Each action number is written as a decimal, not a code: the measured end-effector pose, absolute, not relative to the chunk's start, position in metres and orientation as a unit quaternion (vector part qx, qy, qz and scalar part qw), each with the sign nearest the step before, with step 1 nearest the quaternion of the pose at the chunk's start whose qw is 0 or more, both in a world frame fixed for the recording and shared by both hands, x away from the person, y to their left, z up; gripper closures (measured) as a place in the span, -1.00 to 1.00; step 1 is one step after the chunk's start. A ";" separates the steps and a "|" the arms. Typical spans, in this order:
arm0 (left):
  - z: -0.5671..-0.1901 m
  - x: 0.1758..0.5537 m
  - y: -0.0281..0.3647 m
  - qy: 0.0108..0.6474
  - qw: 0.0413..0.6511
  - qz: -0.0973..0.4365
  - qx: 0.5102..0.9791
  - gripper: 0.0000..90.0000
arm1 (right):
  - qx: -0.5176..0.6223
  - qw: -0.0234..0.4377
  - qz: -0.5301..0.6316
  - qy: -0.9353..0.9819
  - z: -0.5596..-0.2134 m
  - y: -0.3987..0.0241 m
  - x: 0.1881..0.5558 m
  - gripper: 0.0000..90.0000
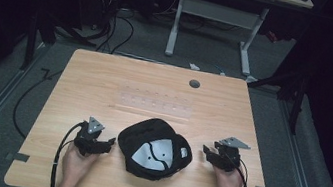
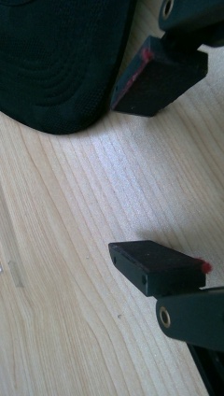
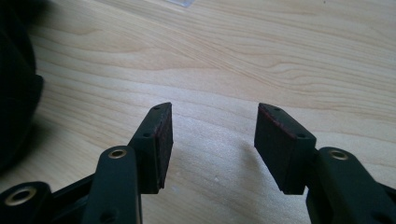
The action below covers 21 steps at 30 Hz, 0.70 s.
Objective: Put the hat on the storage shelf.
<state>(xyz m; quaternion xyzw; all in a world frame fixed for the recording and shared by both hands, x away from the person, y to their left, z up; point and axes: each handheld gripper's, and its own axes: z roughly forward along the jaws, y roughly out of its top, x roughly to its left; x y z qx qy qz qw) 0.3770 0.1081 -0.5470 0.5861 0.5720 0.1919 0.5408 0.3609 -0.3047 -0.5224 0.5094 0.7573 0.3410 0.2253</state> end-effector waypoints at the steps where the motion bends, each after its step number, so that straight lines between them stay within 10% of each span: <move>1: -0.547 0.377 0.108 0.572 0.541 0.192 0.586 -0.39 | 0.508 0.225 0.343 0.758 -0.521 -0.305 0.360 0.06; 21: -0.547 0.377 0.108 0.574 0.540 0.193 0.585 -0.39 | 0.472 0.204 0.415 0.751 -0.498 -0.295 0.337 0.07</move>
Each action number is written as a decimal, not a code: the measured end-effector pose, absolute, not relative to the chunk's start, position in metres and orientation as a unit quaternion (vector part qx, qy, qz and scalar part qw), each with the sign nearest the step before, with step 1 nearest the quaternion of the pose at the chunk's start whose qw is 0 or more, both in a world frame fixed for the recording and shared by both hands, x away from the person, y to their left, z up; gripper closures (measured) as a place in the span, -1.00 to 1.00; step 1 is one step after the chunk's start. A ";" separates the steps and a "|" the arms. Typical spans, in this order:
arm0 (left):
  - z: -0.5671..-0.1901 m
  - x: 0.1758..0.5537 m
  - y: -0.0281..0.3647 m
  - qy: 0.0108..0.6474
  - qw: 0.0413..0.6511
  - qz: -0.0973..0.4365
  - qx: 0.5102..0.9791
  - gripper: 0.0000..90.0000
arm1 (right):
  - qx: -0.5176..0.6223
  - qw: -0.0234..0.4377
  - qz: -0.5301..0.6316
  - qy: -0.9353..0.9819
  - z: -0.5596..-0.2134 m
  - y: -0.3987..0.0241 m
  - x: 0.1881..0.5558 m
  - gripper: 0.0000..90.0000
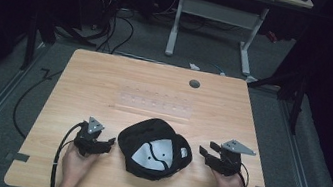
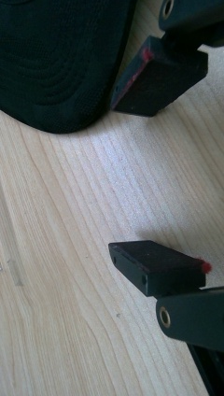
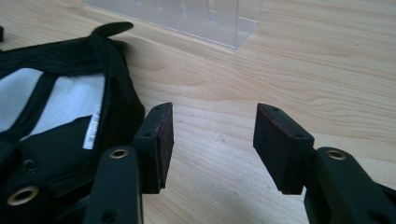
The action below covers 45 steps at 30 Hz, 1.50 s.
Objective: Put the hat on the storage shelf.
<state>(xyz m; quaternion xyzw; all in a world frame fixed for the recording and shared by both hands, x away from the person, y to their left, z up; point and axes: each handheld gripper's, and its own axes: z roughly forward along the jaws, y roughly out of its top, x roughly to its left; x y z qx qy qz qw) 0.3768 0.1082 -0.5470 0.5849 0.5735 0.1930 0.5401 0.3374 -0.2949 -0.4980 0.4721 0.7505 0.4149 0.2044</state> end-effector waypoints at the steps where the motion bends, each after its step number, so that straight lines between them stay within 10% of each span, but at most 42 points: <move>1: -0.547 0.377 0.108 0.573 0.540 0.193 0.585 -0.39 | 0.469 0.202 0.418 0.752 -0.496 -0.293 0.337 0.06; 45: -0.547 0.377 0.108 0.573 0.540 0.193 0.585 -0.39 | 0.415 0.118 0.410 0.803 -0.503 -0.231 0.387 -0.08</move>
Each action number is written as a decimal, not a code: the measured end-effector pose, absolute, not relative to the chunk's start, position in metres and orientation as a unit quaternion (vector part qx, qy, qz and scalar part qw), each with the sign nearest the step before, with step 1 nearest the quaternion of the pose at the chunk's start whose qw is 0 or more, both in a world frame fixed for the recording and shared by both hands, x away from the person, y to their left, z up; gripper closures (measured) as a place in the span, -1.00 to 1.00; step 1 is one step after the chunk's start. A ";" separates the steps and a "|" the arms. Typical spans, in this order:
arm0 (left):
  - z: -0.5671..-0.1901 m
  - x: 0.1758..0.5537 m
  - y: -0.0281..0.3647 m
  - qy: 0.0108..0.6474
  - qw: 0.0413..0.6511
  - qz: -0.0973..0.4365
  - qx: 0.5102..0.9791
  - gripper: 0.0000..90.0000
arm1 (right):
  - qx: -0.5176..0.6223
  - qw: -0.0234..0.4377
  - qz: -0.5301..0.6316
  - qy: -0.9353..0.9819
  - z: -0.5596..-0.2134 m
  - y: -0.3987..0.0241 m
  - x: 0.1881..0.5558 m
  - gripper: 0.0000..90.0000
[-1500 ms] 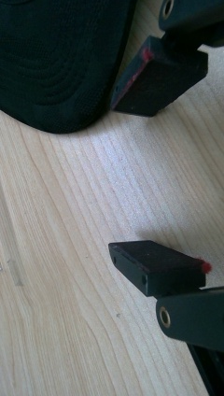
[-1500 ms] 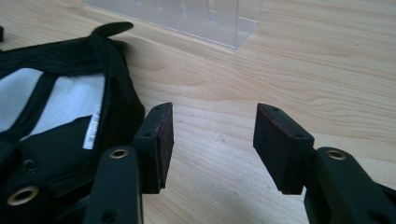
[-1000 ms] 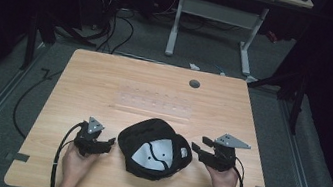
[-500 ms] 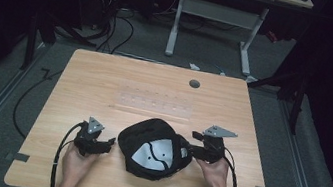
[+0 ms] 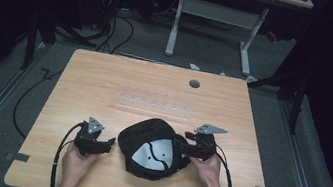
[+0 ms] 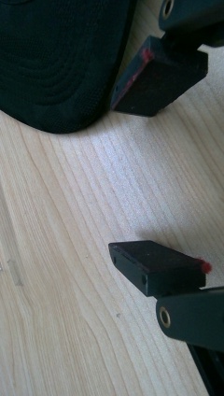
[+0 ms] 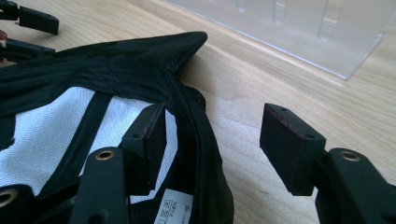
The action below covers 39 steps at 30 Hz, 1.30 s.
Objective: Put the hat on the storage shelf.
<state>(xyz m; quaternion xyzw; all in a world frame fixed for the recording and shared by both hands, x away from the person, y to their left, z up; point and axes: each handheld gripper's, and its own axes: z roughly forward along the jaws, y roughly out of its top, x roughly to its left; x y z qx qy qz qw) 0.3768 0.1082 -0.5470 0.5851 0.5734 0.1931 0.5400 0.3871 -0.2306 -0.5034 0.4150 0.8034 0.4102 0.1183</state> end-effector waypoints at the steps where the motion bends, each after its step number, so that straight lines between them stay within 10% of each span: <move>1: -0.547 0.377 0.108 0.573 0.540 0.193 0.585 -0.39 | 0.416 0.117 0.409 0.804 -0.505 -0.230 0.388 -0.08; 39: -0.547 0.377 0.108 0.574 0.541 0.193 0.584 -0.39 | 0.364 0.105 0.408 0.831 -0.512 -0.222 0.389 0.85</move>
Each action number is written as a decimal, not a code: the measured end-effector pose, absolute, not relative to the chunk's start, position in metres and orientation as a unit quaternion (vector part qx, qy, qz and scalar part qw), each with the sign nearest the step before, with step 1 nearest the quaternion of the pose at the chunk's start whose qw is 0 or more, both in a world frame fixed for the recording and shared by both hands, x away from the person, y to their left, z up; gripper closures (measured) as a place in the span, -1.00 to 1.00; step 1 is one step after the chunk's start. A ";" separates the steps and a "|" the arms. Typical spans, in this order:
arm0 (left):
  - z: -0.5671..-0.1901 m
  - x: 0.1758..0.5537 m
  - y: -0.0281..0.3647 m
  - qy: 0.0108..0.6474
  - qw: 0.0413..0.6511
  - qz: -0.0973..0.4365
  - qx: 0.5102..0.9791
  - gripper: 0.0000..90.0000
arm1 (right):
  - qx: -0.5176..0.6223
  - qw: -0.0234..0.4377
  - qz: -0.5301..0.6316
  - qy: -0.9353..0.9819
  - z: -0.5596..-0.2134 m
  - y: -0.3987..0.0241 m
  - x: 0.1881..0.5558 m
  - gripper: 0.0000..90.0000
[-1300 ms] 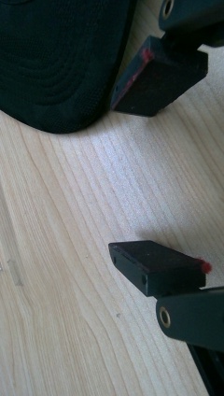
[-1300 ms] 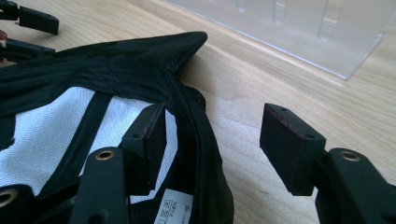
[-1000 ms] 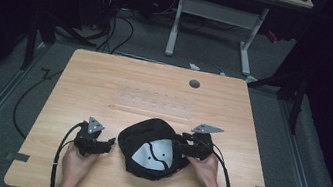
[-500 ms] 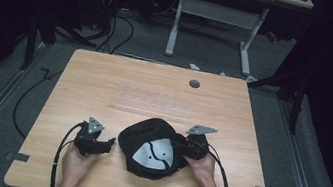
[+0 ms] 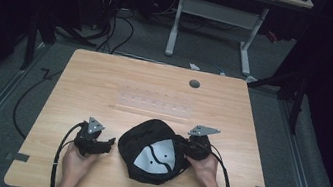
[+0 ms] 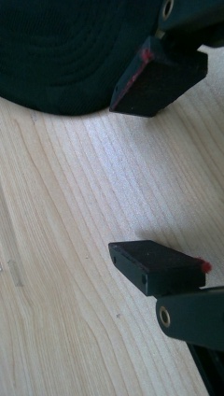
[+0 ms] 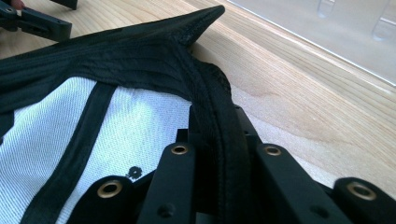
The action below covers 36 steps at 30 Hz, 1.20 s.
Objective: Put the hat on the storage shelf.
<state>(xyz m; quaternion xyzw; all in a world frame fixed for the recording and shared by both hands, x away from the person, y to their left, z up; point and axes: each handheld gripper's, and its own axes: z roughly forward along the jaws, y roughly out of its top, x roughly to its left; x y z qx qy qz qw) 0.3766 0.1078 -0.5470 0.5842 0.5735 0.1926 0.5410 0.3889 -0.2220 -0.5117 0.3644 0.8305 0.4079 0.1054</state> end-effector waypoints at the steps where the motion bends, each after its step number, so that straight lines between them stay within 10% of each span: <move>1: -0.547 0.377 0.108 0.574 0.541 0.193 0.584 -0.39 | 0.367 0.104 0.408 0.830 -0.511 -0.223 0.389 0.86; 36: -0.524 0.350 0.084 0.501 0.573 0.168 0.626 -0.44 | 0.426 0.101 0.436 0.787 -0.475 -0.259 0.378 0.88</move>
